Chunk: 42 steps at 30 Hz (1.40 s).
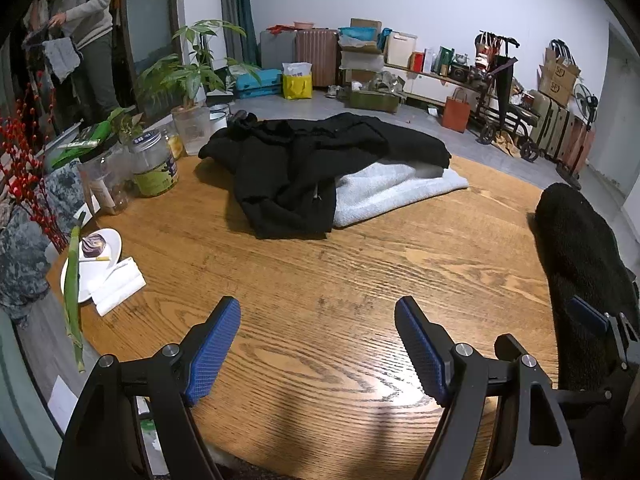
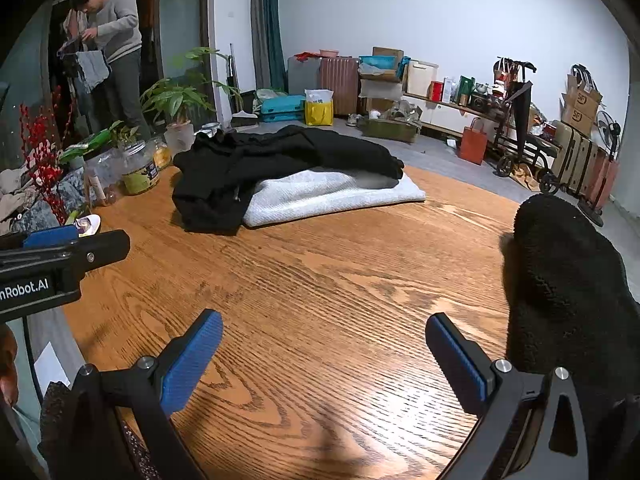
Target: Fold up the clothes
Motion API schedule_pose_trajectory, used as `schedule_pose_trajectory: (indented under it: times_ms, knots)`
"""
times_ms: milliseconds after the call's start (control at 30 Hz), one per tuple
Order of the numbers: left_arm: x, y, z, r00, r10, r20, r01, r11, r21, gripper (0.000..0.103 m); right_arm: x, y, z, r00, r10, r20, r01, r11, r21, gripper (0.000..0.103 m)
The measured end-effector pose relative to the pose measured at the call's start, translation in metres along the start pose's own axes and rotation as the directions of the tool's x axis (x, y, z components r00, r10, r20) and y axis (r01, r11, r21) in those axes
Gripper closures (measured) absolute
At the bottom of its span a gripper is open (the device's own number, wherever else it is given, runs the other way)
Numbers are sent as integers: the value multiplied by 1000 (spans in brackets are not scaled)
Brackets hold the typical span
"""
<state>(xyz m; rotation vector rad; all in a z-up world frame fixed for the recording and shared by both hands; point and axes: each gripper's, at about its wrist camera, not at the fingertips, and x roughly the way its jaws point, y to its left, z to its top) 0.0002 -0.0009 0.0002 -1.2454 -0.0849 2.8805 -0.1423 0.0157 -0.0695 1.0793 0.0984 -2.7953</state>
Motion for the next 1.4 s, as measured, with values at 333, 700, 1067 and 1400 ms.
schedule_pose_trajectory:
  times_ms: [333,700,1067,1400]
  knots:
    - [6,-1,0,999,28,-25,-27,999,22,23,6,5,-1,1000,-6,-21,6,1000,-22,0]
    - [13,2,-1,999,36,-35,-36,999,19,23,10,2,1,999,-7,-34,7,1000,-8,0]
    - [13,1,-3,999,36,-37,-35,999,24,23,11,0,-1,999,7,-49,-7,1000,7,0]
    - [3,2,-4,999,42,-22,-42,999,13,23,1,1,-2,999,16,-34,-16,1000,1,0]
